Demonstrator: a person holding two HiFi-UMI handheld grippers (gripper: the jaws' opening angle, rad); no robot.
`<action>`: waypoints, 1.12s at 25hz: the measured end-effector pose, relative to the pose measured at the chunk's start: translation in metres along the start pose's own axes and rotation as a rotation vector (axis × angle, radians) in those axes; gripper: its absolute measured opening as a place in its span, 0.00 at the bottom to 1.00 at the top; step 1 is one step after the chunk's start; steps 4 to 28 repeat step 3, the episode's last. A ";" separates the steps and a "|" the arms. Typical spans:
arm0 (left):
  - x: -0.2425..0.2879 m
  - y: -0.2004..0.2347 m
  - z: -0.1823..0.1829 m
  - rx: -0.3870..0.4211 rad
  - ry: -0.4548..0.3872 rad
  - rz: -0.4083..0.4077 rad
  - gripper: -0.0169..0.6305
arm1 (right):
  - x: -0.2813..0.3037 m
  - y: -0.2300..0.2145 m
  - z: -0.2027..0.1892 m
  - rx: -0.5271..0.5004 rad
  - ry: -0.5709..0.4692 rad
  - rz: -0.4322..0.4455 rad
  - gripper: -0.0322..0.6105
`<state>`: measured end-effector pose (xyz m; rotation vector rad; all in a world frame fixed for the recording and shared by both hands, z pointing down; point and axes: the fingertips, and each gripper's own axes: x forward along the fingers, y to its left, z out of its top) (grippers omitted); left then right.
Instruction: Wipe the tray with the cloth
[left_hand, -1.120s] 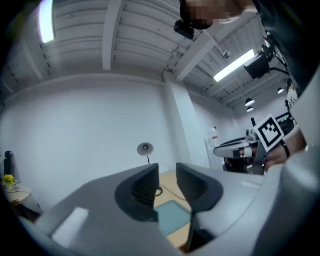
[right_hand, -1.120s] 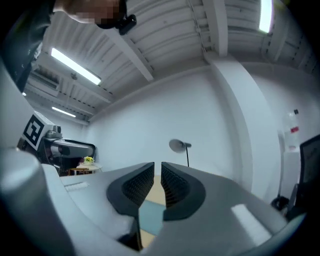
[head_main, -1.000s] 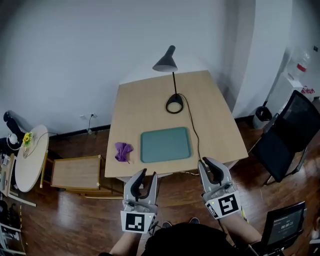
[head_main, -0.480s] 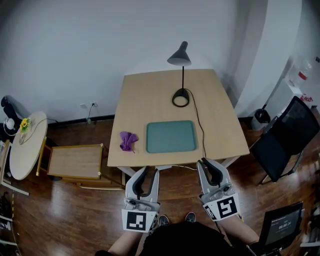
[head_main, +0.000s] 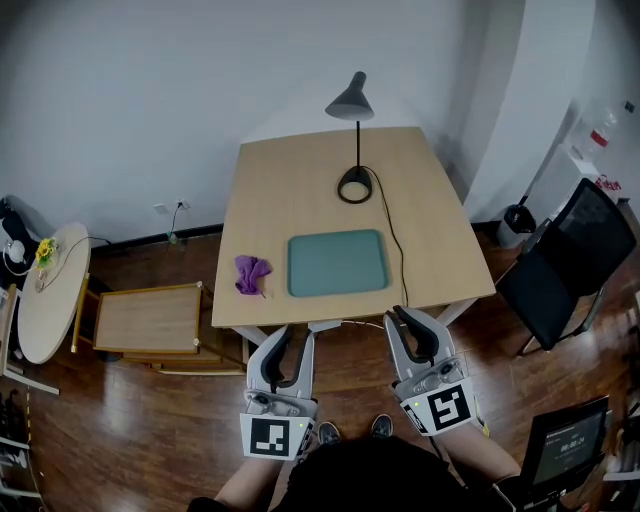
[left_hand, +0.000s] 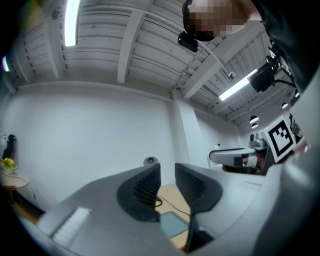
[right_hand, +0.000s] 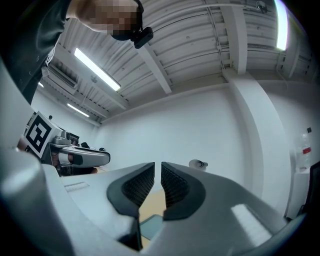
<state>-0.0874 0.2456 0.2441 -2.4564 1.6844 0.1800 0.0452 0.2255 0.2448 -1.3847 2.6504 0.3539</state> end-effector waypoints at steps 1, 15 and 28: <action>0.000 -0.001 -0.001 0.002 0.006 -0.002 0.20 | 0.000 0.000 0.000 -0.002 -0.001 0.002 0.11; -0.001 -0.001 -0.002 0.005 0.016 -0.004 0.20 | -0.001 0.002 0.002 -0.002 -0.004 0.006 0.11; -0.001 -0.001 -0.002 0.005 0.016 -0.004 0.20 | -0.001 0.002 0.002 -0.002 -0.004 0.006 0.11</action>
